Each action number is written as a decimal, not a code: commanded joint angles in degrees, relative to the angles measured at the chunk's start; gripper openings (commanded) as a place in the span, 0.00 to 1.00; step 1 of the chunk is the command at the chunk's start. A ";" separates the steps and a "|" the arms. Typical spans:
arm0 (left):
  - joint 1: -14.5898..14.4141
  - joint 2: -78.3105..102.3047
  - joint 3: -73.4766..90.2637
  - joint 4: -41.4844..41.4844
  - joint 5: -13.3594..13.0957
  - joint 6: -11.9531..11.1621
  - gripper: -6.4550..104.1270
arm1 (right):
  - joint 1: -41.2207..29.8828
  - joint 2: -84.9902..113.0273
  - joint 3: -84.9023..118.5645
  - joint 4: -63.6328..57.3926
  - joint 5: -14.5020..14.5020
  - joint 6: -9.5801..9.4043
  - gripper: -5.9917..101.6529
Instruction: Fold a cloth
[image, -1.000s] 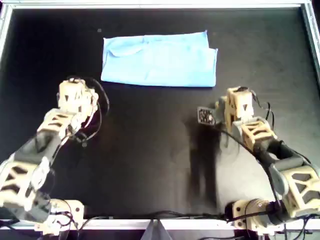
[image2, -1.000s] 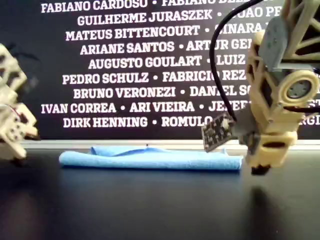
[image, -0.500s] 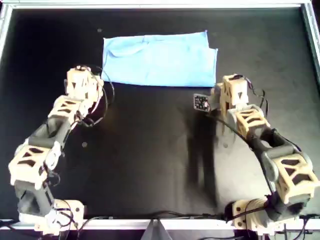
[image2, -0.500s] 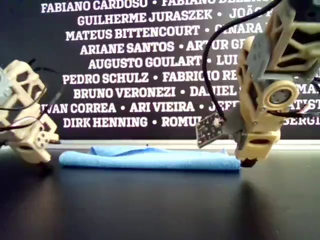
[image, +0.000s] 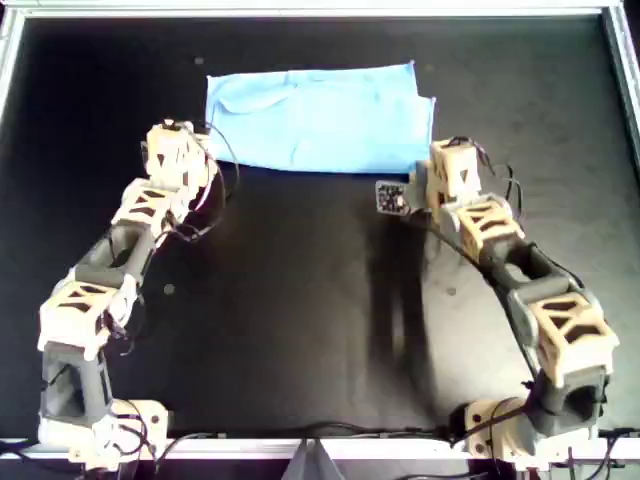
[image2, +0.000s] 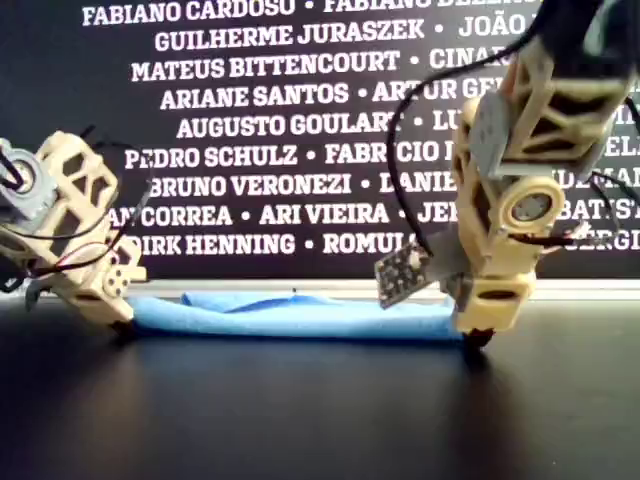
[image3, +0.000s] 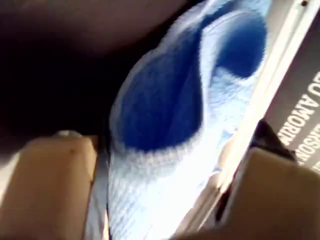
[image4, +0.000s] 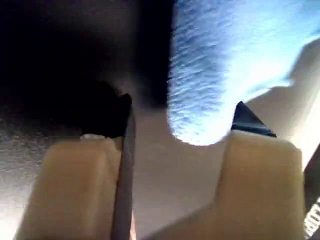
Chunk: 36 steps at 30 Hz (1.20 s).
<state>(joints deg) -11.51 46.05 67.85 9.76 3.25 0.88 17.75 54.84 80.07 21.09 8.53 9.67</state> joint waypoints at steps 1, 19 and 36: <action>-1.41 -0.26 -2.64 -0.44 0.00 -0.18 0.94 | 0.18 -0.35 -9.40 4.04 -0.35 0.09 0.74; -1.58 -0.09 -1.58 -0.35 0.53 0.62 0.94 | 0.26 -3.25 -14.06 6.50 -0.35 0.26 0.74; -1.58 -0.44 -2.72 -0.53 0.70 0.62 0.27 | 0.26 -3.25 -14.15 5.36 -0.35 0.53 0.18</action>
<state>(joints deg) -11.69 45.09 66.62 9.58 3.43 1.41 17.84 50.36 70.05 27.69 8.53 9.84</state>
